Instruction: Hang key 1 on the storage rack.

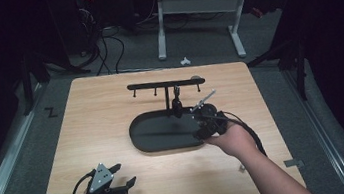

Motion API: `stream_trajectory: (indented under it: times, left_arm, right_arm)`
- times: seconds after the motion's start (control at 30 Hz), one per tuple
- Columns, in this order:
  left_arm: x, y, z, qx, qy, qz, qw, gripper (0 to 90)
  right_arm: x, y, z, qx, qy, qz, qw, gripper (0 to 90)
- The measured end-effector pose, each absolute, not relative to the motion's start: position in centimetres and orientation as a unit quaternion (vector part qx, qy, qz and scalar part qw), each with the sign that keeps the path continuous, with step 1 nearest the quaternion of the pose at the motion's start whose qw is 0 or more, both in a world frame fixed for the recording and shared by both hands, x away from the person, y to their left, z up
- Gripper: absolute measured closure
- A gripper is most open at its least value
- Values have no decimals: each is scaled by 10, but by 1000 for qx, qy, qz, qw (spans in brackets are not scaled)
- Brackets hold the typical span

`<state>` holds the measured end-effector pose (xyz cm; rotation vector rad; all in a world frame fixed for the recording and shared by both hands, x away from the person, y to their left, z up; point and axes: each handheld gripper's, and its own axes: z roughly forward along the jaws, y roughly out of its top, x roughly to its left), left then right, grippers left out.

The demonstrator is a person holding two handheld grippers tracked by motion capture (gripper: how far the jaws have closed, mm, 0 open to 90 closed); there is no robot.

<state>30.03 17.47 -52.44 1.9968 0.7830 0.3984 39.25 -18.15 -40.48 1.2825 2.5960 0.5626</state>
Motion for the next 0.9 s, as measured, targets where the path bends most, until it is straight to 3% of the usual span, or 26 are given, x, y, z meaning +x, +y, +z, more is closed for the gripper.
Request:
stream_trajectory:
  times: [0.37, 0.5, 0.9]
  left_arm:
    - [300, 174, -525, 814, 318, 161, 459, 284]
    - [300, 174, -526, 815, 319, 161, 457, 284]
    - [300, 172, -530, 820, 322, 158, 446, 285]
  right_arm:
    - [350, -209, -435, 429, 864, 231, 124, 537]
    - [327, -234, -455, 438, 851, 242, 161, 540]
    - [290, -297, -488, 508, 789, 288, 191, 558]
